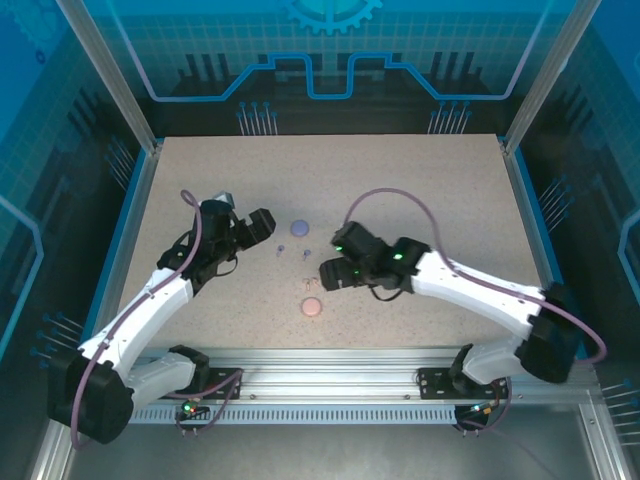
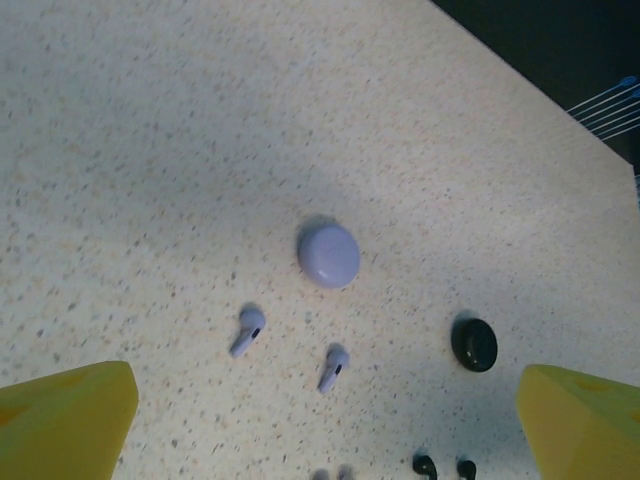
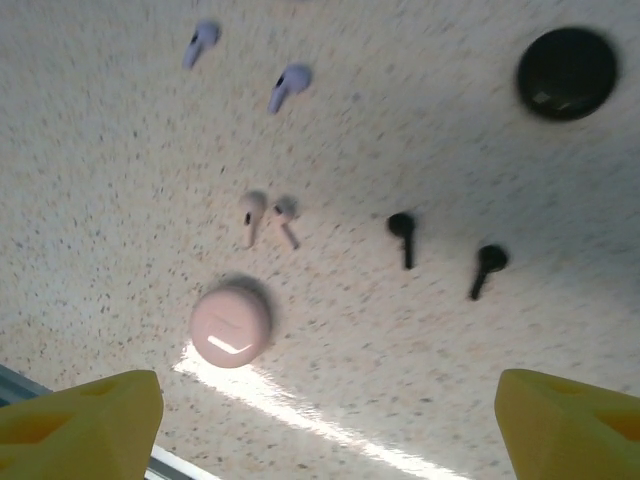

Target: Insert wireless bluetooth earbuds into charging case

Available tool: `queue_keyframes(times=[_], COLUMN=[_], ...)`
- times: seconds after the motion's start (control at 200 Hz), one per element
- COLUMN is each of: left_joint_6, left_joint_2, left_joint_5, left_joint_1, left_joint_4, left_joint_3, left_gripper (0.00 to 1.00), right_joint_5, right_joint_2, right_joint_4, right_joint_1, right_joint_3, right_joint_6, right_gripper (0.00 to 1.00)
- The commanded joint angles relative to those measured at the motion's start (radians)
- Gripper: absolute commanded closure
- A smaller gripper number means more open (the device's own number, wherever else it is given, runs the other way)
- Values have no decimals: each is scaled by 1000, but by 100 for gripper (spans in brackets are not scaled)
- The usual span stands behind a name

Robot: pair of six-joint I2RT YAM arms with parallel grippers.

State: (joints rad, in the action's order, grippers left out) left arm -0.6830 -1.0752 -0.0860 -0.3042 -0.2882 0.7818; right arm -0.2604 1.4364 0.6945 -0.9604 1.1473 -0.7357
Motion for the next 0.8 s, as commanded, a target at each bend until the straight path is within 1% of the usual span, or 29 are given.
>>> queue_keyframes(times=[0.0, 0.045, 0.11, 0.225, 0.305, 0.4, 0.62, 0.795], left_joint_6=[-46, -54, -77, -119, -125, -132, -138, -137], left_joint_2=[14, 12, 11, 8, 11, 21, 50, 69], left_joint_5=[-25, -37, -34, 12, 37, 45, 60, 72], left_joint_1=[-5, 0, 17, 80, 124, 160, 191, 206], left_joint_4=[-67, -82, -87, -99, -101, -107, -88, -78], left_joint_3=[0, 5, 3, 6, 4, 1, -39, -73], left_gripper=[1, 1, 1, 1, 1, 1, 1, 1], right_joint_5=[-49, -70, -65, -37, -4, 13, 5, -27], right_joint_2=[124, 175, 240, 315, 354, 415, 535, 569], right_joint_4=[103, 118, 117, 77, 38, 48, 113, 143], right_joint_1=[-72, -93, -108, -115, -116, -118, -145, -160], right_joint_3=[92, 124, 154, 170, 179, 216, 322, 329], right_joint_6=[-170, -219, -272, -351, -377, -401, -450, -509], right_gripper=[13, 12, 13, 13, 14, 14, 14, 15])
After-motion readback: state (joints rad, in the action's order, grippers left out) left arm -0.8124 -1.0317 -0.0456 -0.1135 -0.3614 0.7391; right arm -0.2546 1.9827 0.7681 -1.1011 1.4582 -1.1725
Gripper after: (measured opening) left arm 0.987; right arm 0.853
